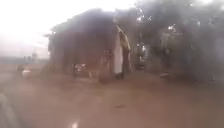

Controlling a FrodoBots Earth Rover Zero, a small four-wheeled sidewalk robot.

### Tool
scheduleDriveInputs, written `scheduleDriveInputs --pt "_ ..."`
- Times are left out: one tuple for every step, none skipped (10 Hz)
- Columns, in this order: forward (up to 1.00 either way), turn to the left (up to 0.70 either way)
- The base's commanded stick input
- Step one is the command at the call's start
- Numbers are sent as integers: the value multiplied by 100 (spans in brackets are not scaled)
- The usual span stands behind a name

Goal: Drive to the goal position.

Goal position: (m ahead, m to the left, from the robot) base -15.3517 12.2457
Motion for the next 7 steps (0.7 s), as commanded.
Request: scheduleDriveInputs --pt "0 45" --pt "0 45" --pt "0 45" --pt "0 45" --pt "0 45" --pt "0 45" --pt "0 45"
